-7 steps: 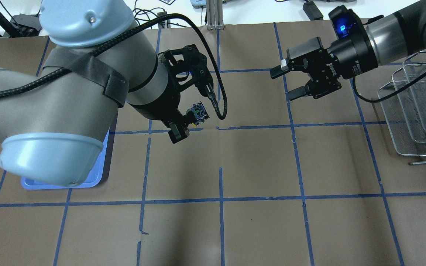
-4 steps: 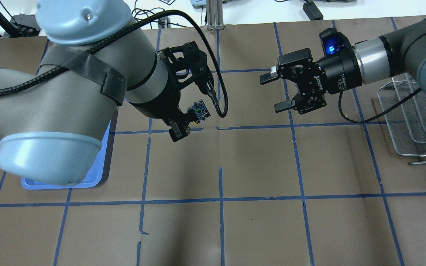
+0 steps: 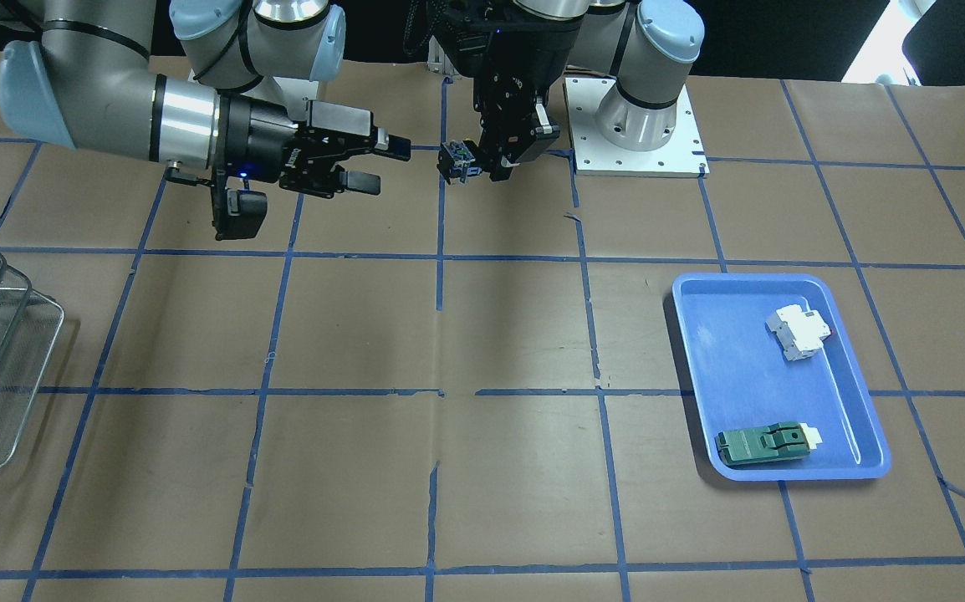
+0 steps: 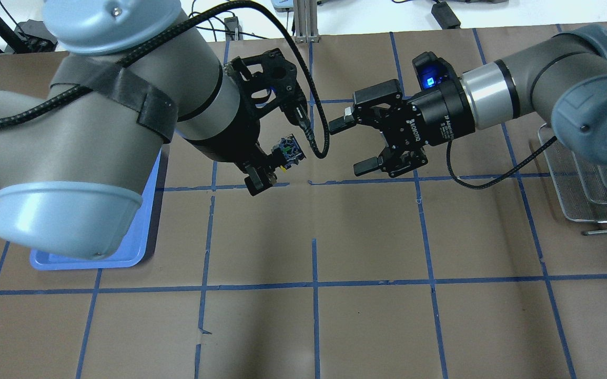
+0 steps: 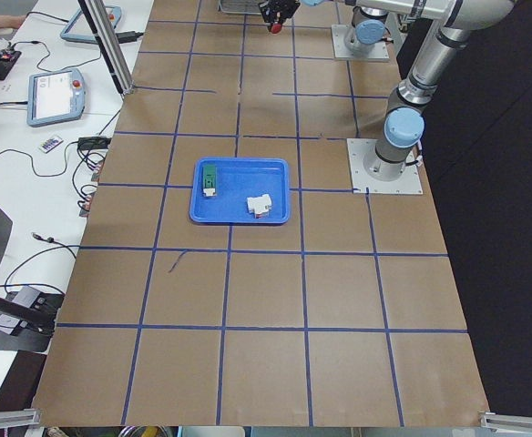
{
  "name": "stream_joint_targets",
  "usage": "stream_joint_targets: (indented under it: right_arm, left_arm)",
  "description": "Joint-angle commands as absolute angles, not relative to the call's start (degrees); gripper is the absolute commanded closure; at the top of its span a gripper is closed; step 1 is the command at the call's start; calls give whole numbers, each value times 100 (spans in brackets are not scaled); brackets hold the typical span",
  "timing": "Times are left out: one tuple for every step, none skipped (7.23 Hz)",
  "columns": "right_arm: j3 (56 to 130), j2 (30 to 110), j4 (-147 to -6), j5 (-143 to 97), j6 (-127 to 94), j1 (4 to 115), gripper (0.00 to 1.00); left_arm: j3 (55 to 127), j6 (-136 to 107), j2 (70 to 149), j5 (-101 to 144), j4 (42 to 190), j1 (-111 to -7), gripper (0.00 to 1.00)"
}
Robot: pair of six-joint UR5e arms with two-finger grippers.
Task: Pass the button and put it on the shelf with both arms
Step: 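Move the right gripper to the button and close on its red cap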
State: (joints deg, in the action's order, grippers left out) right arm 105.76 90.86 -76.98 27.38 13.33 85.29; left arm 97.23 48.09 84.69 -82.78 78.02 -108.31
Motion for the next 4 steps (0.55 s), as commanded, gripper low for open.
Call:
stream_joint_targets:
  right_arm:
    - [10582,9062,-8154,2472,1327,8771,0]
    - [10591,9044,-8522,2113,1371,8815,0]
    - [10591,8992,-8786,2127,1380,8807,0]
    - [10600,8983,-8789,2144,1380,8824,0]
  left_arm:
    - [9712,4808,8473,-8271,7805,-10828,100]
    - [9703,4808,8473,-8271,7796,-10828,100]
    - [9703,4808,8464,-8271,7796,-10819,100]
    - [9703,4799,8473,-8271,7796,-10819,100]
